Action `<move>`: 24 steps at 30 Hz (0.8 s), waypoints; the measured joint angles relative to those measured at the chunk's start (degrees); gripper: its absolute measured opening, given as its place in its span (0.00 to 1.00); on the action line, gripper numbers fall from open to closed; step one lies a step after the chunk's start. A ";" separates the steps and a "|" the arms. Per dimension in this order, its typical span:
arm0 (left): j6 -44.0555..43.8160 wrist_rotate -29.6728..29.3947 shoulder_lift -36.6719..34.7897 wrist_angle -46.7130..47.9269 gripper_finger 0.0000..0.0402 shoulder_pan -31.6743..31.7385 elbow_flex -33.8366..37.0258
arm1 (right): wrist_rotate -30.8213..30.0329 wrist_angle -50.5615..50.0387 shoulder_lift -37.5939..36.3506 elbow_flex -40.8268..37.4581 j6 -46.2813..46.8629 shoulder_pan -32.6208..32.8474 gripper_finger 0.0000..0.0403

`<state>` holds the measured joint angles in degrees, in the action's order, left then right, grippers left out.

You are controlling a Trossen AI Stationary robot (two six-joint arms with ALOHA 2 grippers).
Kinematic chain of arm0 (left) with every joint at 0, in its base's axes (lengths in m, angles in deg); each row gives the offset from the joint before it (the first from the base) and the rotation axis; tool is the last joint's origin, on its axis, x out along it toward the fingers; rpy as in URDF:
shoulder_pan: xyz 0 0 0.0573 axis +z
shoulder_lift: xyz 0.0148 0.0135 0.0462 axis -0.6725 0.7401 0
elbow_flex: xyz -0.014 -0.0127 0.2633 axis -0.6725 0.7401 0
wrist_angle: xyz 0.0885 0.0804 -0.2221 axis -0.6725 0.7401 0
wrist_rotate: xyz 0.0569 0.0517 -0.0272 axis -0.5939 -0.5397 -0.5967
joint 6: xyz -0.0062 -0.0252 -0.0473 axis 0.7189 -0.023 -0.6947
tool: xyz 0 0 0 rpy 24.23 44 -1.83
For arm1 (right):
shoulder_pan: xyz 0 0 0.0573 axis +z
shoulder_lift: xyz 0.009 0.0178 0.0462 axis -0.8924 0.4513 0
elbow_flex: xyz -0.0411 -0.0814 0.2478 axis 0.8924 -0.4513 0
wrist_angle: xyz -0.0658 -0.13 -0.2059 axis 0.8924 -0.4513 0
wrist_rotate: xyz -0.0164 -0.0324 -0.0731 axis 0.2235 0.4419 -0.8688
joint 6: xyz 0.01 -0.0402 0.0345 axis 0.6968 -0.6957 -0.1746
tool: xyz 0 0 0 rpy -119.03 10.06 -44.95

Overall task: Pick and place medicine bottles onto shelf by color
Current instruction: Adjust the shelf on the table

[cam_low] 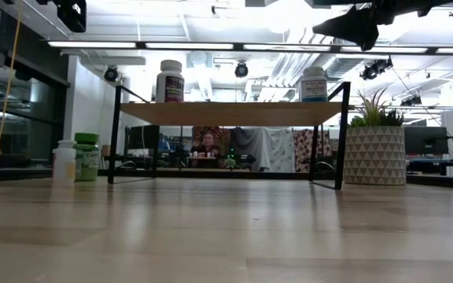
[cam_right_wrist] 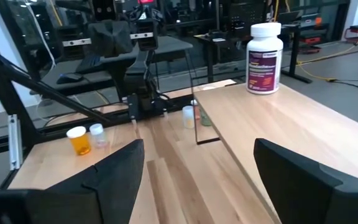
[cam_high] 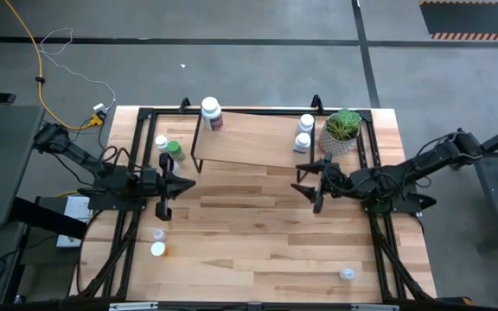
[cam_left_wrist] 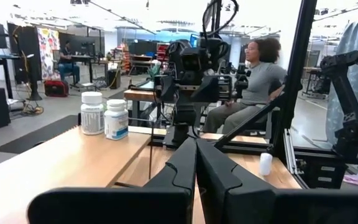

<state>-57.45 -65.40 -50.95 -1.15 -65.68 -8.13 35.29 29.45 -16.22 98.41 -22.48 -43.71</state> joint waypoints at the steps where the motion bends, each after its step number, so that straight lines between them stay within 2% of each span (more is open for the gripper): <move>1: -0.01 0.01 0.31 -0.22 0.01 0.00 0.00 | 0.00 0.02 0.00 0.00 0.02 -0.14 0.73; 7: 1.65 -0.02 2.37 -1.00 0.13 0.15 0.00 | 0.34 -0.04 0.02 0.00 0.00 -0.34 0.73; 11: 2.87 -0.23 3.45 -2.60 0.27 0.15 0.00 | 0.48 -0.06 0.02 0.00 0.00 -0.34 0.73; 13: 2.85 -2.13 3.89 -3.67 0.36 0.15 0.00 | 0.48 -0.07 0.02 0.00 0.00 -0.34 0.73; 18: 2.87 -10.83 4.16 0.07 0.58 0.15 -2.95 | 0.48 -0.09 0.02 0.00 0.00 -0.34 0.73; 21: 0.37 -19.00 4.32 10.85 0.67 0.15 -7.42 | 0.48 -0.11 0.02 0.00 0.01 -0.34 0.73; 24: -7.01 -28.86 5.81 24.40 0.70 0.15 -12.21 | 0.48 -0.13 0.04 0.00 0.02 -0.34 0.73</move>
<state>-64.47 -94.26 -45.14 23.25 -65.53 -20.34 35.77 29.32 -16.17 98.41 -22.46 -44.06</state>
